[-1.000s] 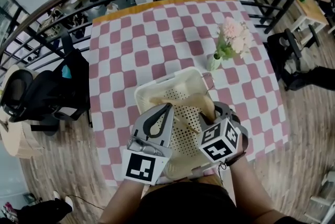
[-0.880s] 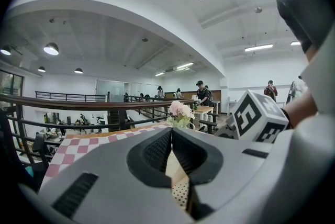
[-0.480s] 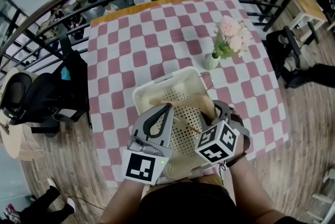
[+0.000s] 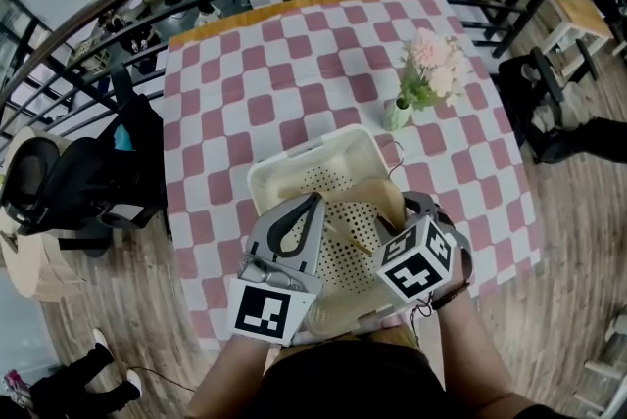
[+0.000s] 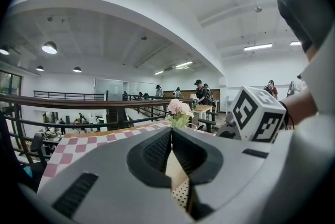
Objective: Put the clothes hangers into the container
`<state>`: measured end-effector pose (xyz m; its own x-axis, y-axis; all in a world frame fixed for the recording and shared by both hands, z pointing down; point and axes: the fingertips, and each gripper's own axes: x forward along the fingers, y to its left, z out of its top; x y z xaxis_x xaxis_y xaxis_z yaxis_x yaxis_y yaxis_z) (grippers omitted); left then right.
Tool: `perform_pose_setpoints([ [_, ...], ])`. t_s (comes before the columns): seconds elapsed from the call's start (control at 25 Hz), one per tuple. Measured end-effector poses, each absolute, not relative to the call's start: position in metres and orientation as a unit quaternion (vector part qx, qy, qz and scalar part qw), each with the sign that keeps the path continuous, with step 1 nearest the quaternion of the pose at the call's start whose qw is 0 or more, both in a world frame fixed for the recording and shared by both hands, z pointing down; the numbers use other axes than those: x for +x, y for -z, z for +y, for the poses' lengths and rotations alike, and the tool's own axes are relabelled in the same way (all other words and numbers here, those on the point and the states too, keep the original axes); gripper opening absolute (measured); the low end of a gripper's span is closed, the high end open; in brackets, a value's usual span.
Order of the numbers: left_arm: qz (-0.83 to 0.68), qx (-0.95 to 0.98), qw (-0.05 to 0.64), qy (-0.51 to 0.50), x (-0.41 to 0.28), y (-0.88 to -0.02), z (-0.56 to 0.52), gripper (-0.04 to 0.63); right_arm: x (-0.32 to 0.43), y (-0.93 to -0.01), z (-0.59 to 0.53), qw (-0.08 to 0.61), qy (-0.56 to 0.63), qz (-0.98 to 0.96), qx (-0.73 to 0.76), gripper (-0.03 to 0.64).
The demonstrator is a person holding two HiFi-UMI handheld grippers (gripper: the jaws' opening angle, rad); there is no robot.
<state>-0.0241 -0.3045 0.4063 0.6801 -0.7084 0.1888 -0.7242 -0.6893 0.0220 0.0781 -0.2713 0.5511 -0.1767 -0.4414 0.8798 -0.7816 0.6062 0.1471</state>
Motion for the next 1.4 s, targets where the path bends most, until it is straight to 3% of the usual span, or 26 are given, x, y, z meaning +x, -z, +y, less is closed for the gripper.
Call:
perform_pose_setpoints([
  [1.4,-0.364,0.925,0.061,-0.089,-0.009,-0.411,-0.303,0.009,0.092,-0.550,-0.264,0.516,-0.147,-0.732,0.420,0.235],
])
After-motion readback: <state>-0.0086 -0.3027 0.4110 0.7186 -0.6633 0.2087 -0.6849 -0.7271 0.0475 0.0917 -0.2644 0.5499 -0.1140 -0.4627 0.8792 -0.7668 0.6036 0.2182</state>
